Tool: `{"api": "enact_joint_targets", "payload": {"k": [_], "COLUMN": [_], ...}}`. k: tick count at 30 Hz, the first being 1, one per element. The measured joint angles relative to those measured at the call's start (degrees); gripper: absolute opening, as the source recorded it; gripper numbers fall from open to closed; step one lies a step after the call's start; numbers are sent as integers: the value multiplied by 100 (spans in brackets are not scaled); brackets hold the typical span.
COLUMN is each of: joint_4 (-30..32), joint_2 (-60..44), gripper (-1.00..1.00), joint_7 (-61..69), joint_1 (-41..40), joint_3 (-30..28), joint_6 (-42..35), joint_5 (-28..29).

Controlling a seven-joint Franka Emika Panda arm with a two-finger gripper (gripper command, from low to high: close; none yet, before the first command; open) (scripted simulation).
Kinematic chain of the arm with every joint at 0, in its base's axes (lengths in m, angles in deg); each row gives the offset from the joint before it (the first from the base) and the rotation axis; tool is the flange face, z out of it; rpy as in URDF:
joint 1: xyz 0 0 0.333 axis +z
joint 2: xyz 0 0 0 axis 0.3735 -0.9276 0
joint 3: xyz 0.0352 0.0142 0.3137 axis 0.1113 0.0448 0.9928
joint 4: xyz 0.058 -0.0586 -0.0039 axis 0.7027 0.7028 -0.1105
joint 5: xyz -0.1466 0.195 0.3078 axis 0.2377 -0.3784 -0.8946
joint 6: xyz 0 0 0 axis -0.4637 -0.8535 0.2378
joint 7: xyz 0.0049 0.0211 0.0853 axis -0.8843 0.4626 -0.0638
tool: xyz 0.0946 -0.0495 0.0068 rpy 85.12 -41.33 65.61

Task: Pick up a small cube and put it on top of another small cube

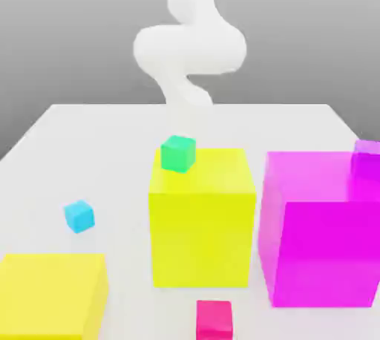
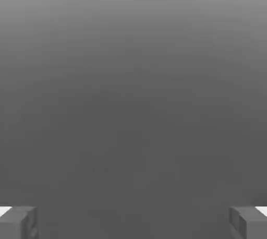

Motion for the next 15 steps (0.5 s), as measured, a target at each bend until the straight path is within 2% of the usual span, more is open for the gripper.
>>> {"api": "enact_joint_targets", "payload": {"k": [15], "joint_4": [2022], "joint_2": [-2241], "gripper": [0], "joint_7": [-536], "joint_1": [-1787], "joint_3": [-978], "joint_6": [1827], "joint_5": [833]}}
